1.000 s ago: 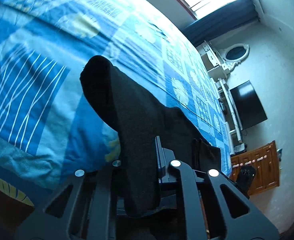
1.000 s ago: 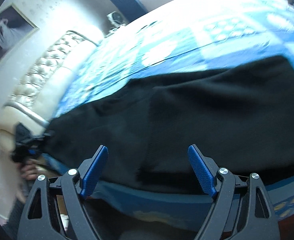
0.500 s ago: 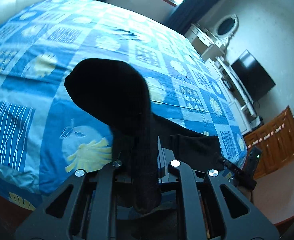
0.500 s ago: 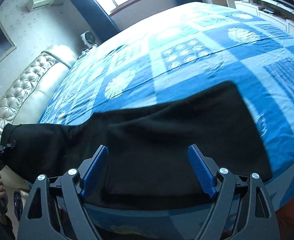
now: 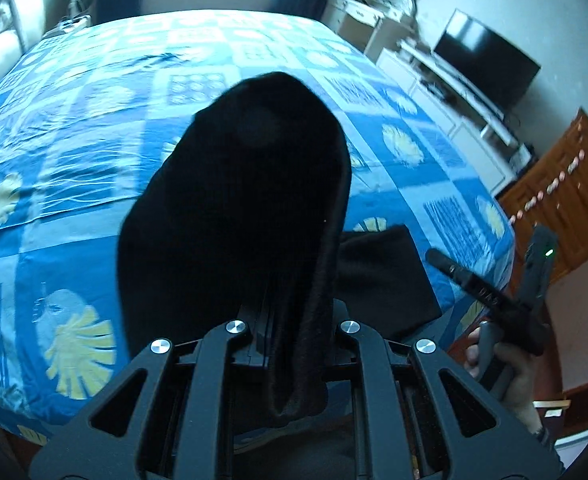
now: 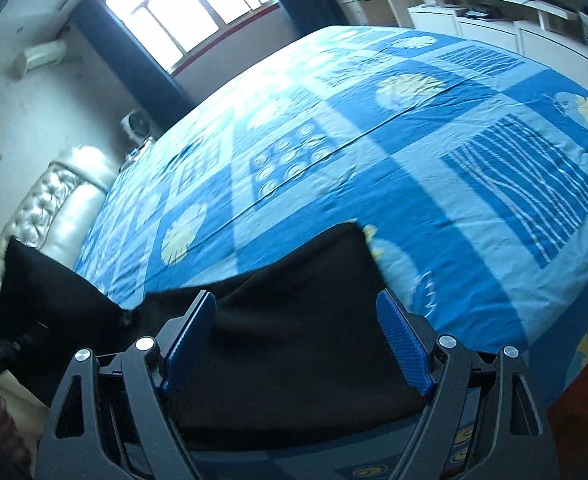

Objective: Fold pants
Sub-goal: 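Lift the held pants end with both tools and fold it over the pants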

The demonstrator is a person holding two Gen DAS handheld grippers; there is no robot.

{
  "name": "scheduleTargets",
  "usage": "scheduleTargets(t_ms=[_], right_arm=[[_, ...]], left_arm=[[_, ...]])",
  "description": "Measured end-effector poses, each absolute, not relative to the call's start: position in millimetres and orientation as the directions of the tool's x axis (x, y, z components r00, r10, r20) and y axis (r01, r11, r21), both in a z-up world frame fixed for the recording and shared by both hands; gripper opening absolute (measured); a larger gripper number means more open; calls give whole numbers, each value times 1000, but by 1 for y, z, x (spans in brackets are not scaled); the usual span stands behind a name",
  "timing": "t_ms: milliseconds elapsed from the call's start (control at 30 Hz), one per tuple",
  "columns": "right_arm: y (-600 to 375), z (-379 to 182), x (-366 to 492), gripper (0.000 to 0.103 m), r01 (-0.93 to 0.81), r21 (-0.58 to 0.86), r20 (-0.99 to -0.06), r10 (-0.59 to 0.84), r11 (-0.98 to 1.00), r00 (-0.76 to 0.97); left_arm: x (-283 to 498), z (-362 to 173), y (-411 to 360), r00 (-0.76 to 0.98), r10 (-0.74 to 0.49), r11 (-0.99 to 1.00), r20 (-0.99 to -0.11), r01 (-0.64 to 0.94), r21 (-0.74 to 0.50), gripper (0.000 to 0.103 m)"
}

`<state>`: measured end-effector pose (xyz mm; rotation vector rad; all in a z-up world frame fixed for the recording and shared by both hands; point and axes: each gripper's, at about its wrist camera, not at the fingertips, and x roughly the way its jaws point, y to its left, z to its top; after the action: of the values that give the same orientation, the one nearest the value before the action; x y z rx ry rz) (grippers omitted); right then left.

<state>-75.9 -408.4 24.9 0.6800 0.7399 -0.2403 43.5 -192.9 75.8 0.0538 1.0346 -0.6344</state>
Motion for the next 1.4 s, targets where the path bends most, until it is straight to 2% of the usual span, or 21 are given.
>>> scheduleTargets(t_ms=[367,633,1133,1400], right_arm=[[-440,23,-87,82,478,542,-672,13,691,741],[-452,13,-91,82,506,565,-677,17,652,736],[-452,13,-90,82,504,576,-675,27,644,738],[-460,14,-94,82,512,586,-670,20,629,742]], left_arm=[[22,13,-294,343,-305,840,-888,537,-81,13],[11,-17,-324,414,-181,848,-892,525,71,13],[-5,-34,-345,523,-77,835,-849,500,232,13],[-17,-43,-360,608,-7,801,-794,478,360,13]])
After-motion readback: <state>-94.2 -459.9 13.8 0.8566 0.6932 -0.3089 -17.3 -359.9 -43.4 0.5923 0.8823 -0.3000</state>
